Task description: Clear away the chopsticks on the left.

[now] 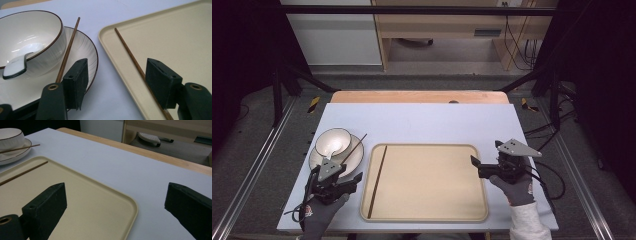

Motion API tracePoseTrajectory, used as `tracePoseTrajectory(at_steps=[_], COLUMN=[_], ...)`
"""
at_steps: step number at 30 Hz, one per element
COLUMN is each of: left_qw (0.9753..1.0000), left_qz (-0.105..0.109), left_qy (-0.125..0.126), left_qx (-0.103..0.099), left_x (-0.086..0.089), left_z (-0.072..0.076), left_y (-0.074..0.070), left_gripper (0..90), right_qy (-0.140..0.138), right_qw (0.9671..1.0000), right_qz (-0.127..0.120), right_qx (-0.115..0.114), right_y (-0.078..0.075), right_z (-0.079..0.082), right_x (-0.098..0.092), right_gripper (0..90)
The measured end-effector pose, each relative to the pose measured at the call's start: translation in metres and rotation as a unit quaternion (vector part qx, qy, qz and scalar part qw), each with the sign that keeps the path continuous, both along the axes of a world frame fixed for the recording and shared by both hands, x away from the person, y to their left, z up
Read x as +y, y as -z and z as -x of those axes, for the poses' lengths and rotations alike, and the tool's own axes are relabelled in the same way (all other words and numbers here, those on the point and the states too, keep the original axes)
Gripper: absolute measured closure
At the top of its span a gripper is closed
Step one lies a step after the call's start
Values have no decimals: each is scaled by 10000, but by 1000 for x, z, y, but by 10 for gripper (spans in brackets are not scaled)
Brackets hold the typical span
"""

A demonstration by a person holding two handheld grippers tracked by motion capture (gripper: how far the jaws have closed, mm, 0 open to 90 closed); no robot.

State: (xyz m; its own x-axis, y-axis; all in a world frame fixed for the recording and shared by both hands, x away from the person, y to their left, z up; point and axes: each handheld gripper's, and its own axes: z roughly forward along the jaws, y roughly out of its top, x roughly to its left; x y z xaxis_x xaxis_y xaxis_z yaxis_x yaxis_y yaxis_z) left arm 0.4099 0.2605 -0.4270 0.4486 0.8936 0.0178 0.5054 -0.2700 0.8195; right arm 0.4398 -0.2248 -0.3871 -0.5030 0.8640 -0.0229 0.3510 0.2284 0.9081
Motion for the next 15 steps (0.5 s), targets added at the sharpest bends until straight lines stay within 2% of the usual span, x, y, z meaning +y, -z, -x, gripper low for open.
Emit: tracePoseTrajectory(at_steps=[7, 9, 12, 15], left_qw=[9996, 9997, 9994, 9993], left_qz=[175, 94, -191, -142], left_qy=[-198, -215, -268, -297], left_qx=[55, 65, 107, 175], left_x=[19, 24, 30, 38], left_z=[-2, -3, -5, -7], left_y=[4, 5, 6, 9], left_gripper=[335, 333, 324, 324], right_qy=[-47, -49, -45, -43], right_qw=[10000, 9999, 9999, 9999], right_qz=[38, 54, 50, 57], right_qx=[58, 81, 84, 103], right_y=[2, 3, 4, 4], right_z=[-1, -1, -2, -2], right_x=[1, 1, 1, 2], right_gripper=[43, 43, 44, 44])
